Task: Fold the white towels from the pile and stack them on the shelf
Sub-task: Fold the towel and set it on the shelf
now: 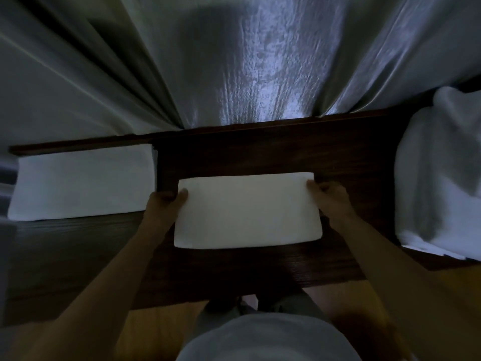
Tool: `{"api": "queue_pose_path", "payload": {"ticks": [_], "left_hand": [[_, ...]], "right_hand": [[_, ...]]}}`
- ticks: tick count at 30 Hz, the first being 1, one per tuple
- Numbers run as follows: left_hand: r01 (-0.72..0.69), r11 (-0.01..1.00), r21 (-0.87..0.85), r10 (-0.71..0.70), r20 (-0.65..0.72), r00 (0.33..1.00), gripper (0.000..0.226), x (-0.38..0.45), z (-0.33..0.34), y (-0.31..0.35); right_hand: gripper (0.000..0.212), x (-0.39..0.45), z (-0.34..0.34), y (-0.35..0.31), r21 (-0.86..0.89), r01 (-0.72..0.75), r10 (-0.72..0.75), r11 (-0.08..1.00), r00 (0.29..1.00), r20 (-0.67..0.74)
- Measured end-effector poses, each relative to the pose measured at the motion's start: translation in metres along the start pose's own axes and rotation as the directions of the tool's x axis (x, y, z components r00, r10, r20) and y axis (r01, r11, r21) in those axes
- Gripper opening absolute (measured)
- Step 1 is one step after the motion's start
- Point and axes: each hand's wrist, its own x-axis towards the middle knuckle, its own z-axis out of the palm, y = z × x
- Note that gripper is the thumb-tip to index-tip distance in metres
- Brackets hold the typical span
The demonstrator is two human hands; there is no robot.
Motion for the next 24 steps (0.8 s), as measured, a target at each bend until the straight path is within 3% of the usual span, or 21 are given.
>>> {"api": "queue_pose_path", "payload": {"ticks": [2,5,8,11,14,16,17,18,20,22,24], "left_hand": [[0.075,0.994,0.08,-0.085,0.131,0.988,0.031,-0.011,-0.011,-0.017],[0.078,0.982,0.171,-0.128,0.302,0.945,0.024,-0.028,-0.025,-0.042],[0.036,0.985,0.167,-0.094,0.357,0.929,0.019,-0.037,-0.027,-0.056],[0.041,0.981,0.19,-0.09,0.255,0.963,0.007,-0.036,-0.022,-0.063],[0.1,0.971,0.218,-0.132,0.134,0.982,0.018,-0.037,-0.013,-0.066],[0.0,0.954,0.301,0.012,-0.04,0.999,0.038,-0.046,-0.003,-0.062],[-0.125,0.913,0.388,0.19,-0.135,0.973,0.043,-0.051,0.005,-0.056],[-0.269,0.826,0.494,0.393,-0.163,0.905,0.046,-0.056,0.017,-0.047],[-0.488,0.584,0.649,0.639,0.002,0.769,0.053,-0.059,0.047,-0.027],[-0.573,0.372,0.73,0.645,0.241,0.725,0.067,-0.046,0.078,-0.019],[-0.587,0.259,0.767,0.572,0.367,0.733,0.077,-0.028,0.098,-0.026]], "right_hand": [[0.025,-0.016,-0.006,0.015,-0.028,-0.036,0.038,0.999,0.997,0.063],[0.012,-0.031,-0.012,0.038,-0.022,-0.058,0.061,0.998,0.977,0.206],[0.026,-0.033,-0.015,0.053,-0.093,-0.012,0.037,0.996,0.962,0.269],[0.032,-0.03,-0.014,0.061,-0.347,0.069,-0.02,0.935,0.99,0.142],[0.04,-0.04,-0.007,0.056,-0.485,0.06,-0.041,0.872,0.998,0.049],[0.053,-0.052,0.004,0.048,-0.624,0.138,-0.262,0.77,0.959,-0.111],[0.056,-0.057,0.014,0.043,-0.672,0.249,-0.443,0.698,0.887,-0.132],[0.055,-0.062,0.027,0.037,-0.685,0.394,-0.598,0.613,0.798,-0.076],[0.055,-0.062,0.059,0.029,-0.661,0.614,-0.714,0.431,0.68,0.167],[0.063,-0.054,0.092,0.03,-0.663,0.693,-0.676,0.281,0.634,0.375],[0.071,-0.041,0.112,0.039,-0.68,0.714,-0.625,0.168,0.61,0.487]]}}
